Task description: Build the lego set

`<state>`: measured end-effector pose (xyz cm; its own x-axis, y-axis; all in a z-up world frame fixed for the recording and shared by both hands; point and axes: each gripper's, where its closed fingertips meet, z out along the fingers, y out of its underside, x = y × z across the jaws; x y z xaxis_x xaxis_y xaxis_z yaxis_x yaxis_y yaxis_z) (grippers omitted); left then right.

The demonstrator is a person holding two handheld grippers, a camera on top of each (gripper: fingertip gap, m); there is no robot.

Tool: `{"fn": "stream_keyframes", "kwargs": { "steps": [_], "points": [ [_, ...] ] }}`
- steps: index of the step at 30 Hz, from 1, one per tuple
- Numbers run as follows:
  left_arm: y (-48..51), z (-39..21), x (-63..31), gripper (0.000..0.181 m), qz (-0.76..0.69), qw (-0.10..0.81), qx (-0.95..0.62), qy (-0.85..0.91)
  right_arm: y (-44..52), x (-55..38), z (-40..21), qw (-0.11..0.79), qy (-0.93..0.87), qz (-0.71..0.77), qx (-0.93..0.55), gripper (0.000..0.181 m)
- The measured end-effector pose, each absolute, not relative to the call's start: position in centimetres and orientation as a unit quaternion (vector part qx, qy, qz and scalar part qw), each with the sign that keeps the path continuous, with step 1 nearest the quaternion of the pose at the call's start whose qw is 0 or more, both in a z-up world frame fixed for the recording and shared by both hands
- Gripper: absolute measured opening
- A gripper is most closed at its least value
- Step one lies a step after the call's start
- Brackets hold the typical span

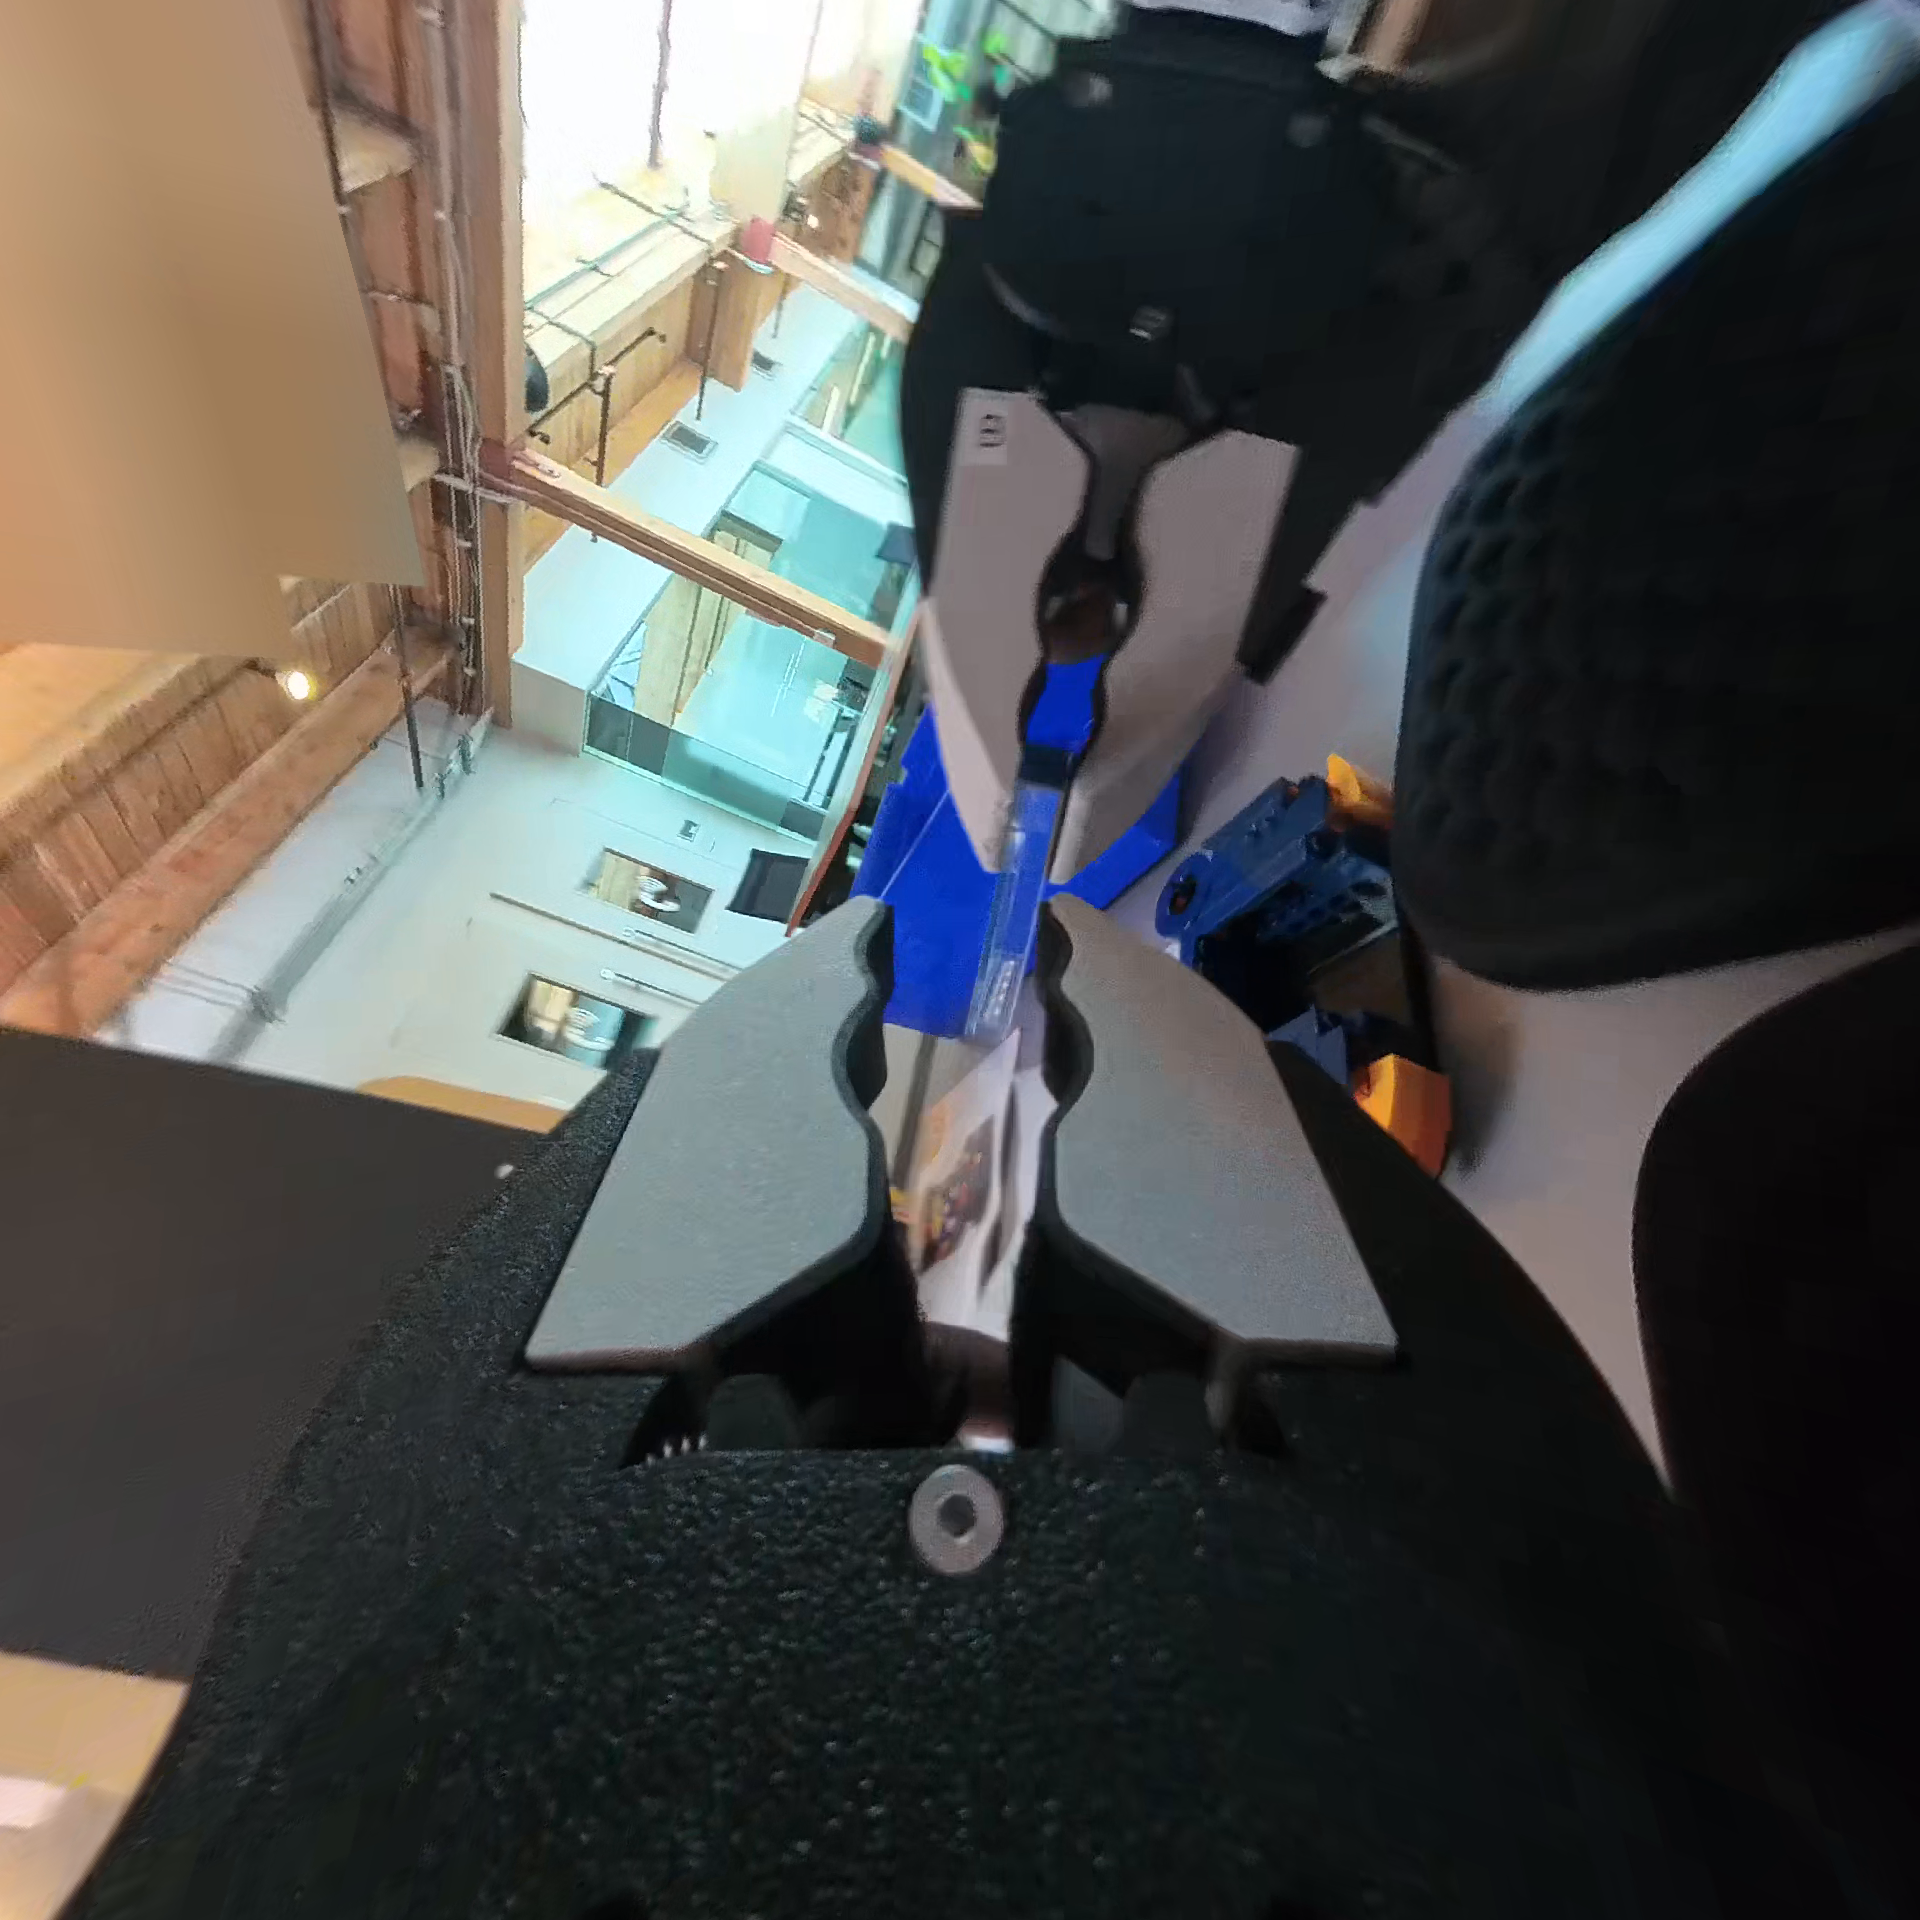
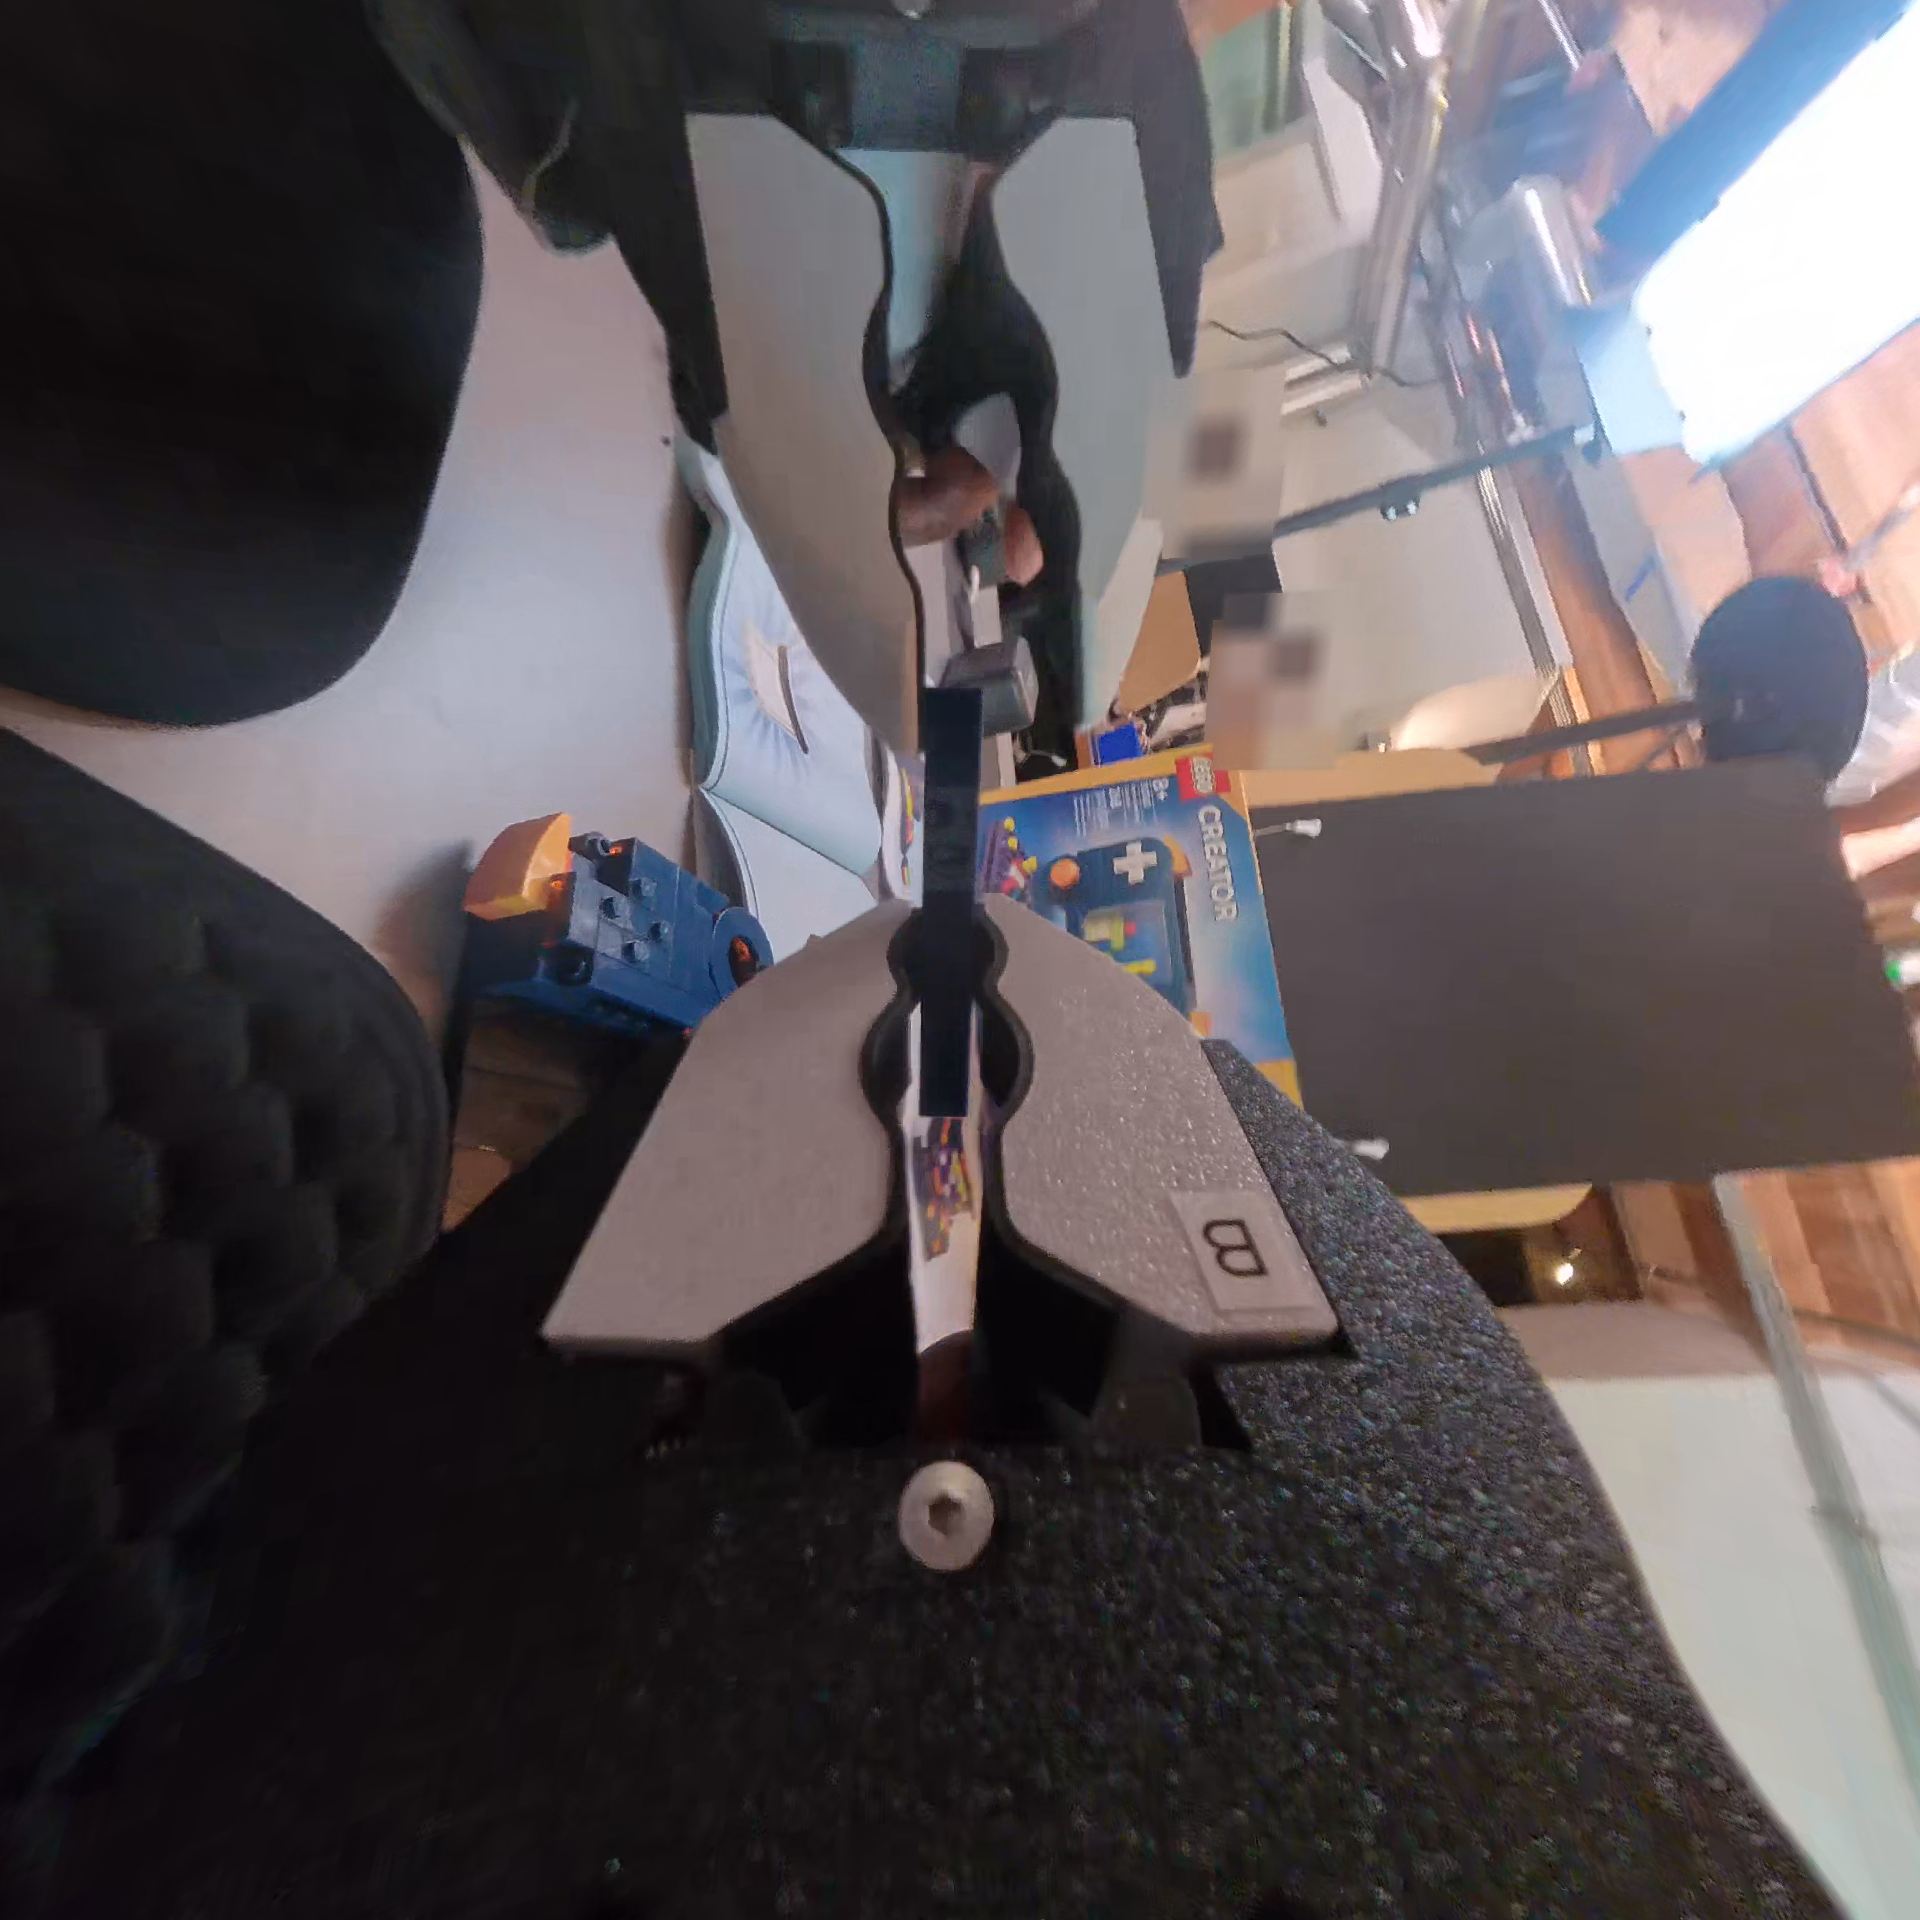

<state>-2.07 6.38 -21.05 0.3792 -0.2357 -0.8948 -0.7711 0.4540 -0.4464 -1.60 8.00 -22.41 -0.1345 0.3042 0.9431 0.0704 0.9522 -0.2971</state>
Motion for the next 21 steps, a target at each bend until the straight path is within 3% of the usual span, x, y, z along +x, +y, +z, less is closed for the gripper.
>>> {"fn": "stream_keyframes", "kwargs": {
  "steps": [3,7,11,16,21],
  "points": [
    [7.2,-21.6,-3.6,0.044,0.064,0.680,-0.575,0.451,8.3,-0.7,-23.4,0.624,-0.746,0.137,-0.185,0.007],
    [7.8,-26.2,-4.5,0.086,-0.165,0.550,-0.711,0.407,9.0,0.8,-24.6,0.581,-0.735,0.217,-0.275,0.007],
    [9.3,-28.7,-4.3,0.088,-0.168,0.478,-0.734,0.452,10.2,1.8,-24.4,0.585,-0.699,0.251,-0.327,0.007],
    [9.7,-30.8,-2.6,0.085,-0.192,0.374,-0.743,0.520,12.2,1.8,-26.8,0.600,-0.731,0.044,-0.321,0.007],
    [9.4,-28.2,-1.6,0.093,-0.323,0.379,-0.735,0.460,11.2,0.8,-28.5,0.595,-0.746,-0.095,-0.284,0.007]
  ]
}}
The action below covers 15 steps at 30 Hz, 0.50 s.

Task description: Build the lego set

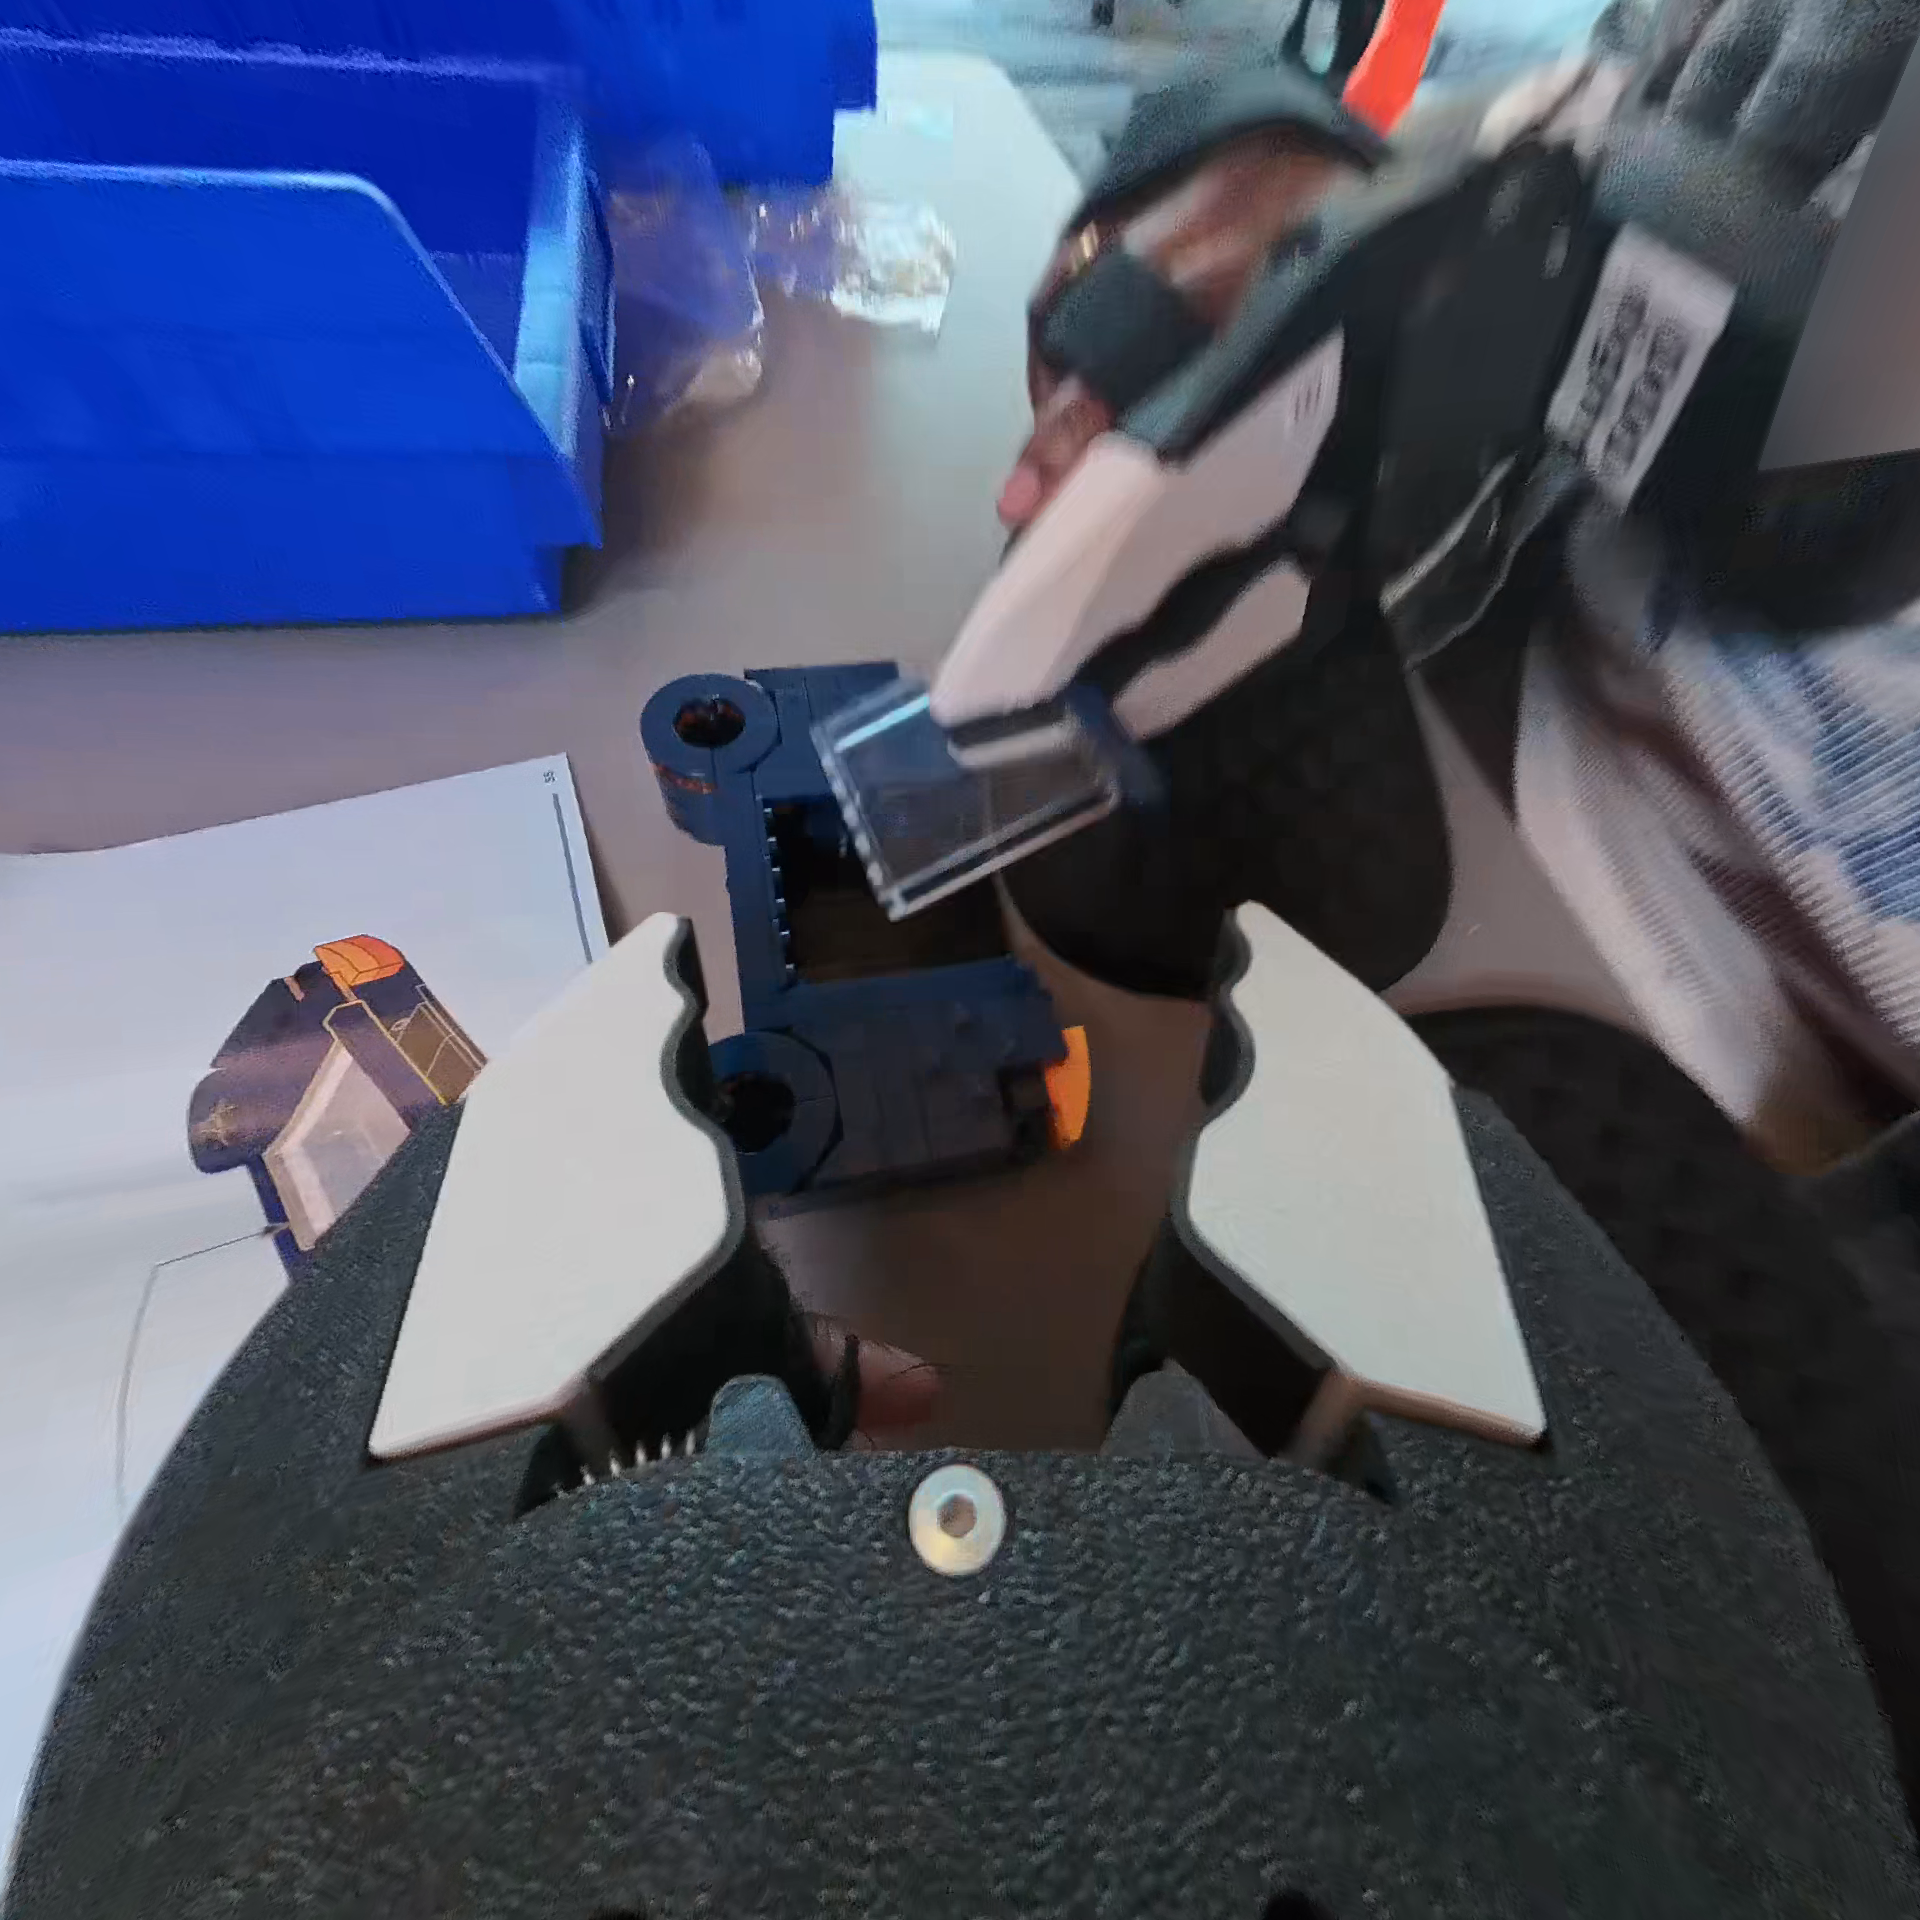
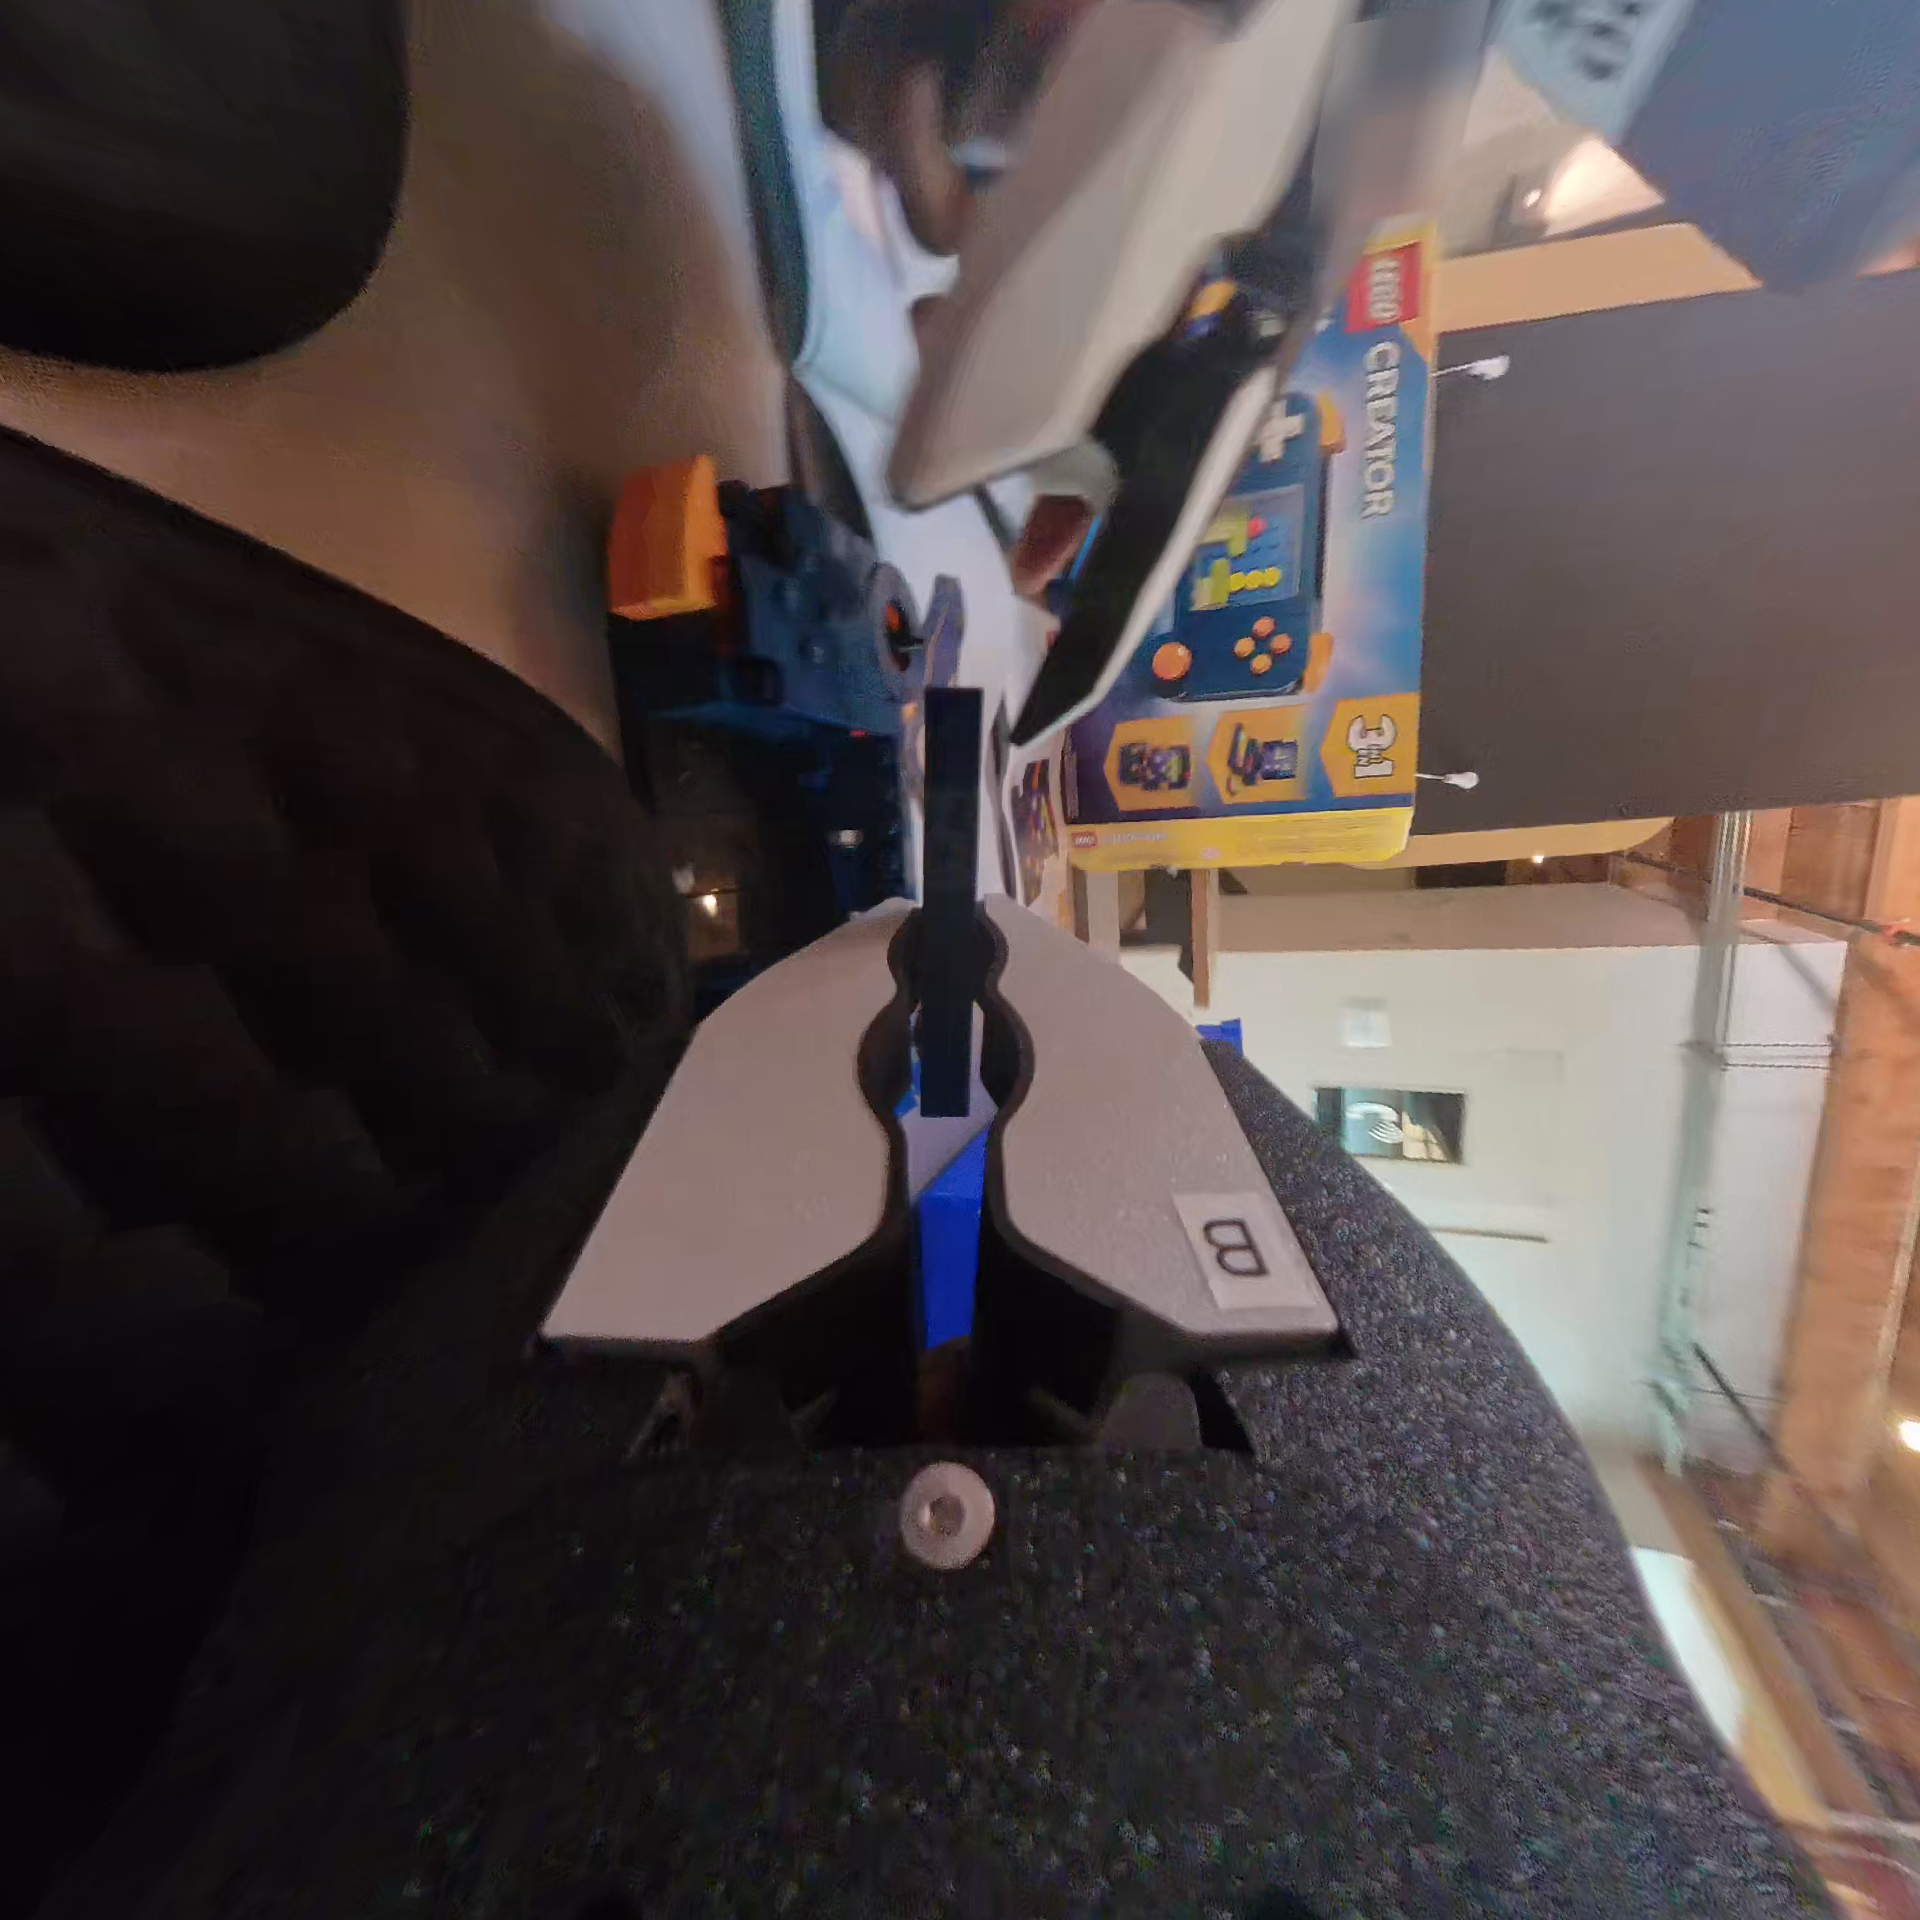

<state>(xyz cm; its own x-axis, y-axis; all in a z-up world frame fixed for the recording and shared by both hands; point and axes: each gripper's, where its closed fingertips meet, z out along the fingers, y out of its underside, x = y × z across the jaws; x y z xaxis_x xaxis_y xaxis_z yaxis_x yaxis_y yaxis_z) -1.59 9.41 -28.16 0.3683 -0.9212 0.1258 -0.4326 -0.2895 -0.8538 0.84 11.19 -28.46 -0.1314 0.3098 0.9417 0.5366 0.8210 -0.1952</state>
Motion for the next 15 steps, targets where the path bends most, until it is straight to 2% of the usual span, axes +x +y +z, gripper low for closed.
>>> {"fn": "stream_keyframes", "kwargs": {
  "steps": [5,15],
  "points": [
    [9.5,-28.7,-1.4,0.101,-0.328,0.330,-0.758,0.457,11.3,0.0,-29.8,0.561,-0.759,-0.168,-0.286,0.007],
    [10.4,-31.0,-0.5,0.088,-0.260,0.243,-0.802,0.479,11.8,-0.2,-30.1,0.557,-0.753,-0.205,-0.283,0.007]
  ]
}}
